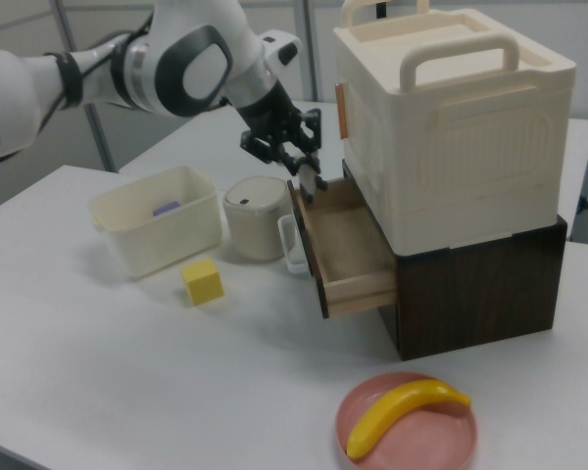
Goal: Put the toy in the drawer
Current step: 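Lower the panda toy into the drawer and open the gripper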
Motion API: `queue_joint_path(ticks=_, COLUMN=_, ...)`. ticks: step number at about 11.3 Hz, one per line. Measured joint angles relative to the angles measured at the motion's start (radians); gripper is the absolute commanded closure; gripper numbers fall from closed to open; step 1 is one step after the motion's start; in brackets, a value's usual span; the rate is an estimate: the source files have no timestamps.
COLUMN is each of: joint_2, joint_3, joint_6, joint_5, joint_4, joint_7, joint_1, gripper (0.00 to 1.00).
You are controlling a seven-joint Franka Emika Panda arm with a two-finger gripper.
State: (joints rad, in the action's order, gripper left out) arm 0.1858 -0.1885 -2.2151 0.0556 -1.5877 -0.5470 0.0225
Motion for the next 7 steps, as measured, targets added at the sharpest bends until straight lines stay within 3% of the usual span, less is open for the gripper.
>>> queue_joint_path(ticks=1, joint_2=0.023, joint_3=-0.005, joint_6=-0.029, joint_5=0.022, joint_4=-0.001, joint_7=-0.001, joint_1=0.008, gripper=0.88)
queue_joint_path(ticks=5, joint_2=0.128, joint_3=-0.011, joint_6=-0.084, joint_5=0.067, joint_4=-0.006, joint_7=-0.001, joint_1=0.031, gripper=0.31)
queue_joint_path(ticks=7, joint_2=0.149, joint_3=-0.011, joint_6=-0.084, joint_5=0.068, joint_4=-0.024, joint_7=-0.001, joint_1=0.036, gripper=0.27)
